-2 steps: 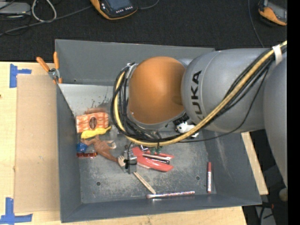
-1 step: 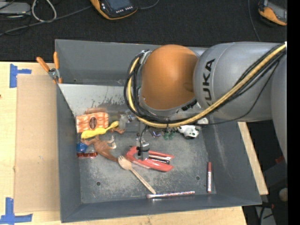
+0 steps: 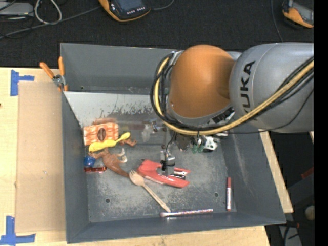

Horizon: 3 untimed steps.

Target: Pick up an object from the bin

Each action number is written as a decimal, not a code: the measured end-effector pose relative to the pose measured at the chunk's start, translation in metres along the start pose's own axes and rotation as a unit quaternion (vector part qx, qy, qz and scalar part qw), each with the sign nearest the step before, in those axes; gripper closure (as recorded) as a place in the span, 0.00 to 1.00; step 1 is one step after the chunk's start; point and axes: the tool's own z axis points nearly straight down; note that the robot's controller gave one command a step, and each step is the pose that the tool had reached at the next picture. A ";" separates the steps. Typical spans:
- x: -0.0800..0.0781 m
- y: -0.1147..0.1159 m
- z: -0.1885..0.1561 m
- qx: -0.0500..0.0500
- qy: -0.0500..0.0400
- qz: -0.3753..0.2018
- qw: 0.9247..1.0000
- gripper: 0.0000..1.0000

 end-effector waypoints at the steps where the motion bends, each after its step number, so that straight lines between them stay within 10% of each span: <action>1: 0.056 -0.058 0.038 0.001 -0.002 -0.035 0.999 0.00; 2: 0.077 -0.080 0.060 0.001 -0.001 -0.020 1.000 0.00; 3: 0.054 -0.083 0.114 0.000 0.000 0.058 0.998 0.00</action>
Offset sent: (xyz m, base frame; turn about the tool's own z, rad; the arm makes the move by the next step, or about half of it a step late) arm -0.0619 -0.0555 -0.0603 0.0352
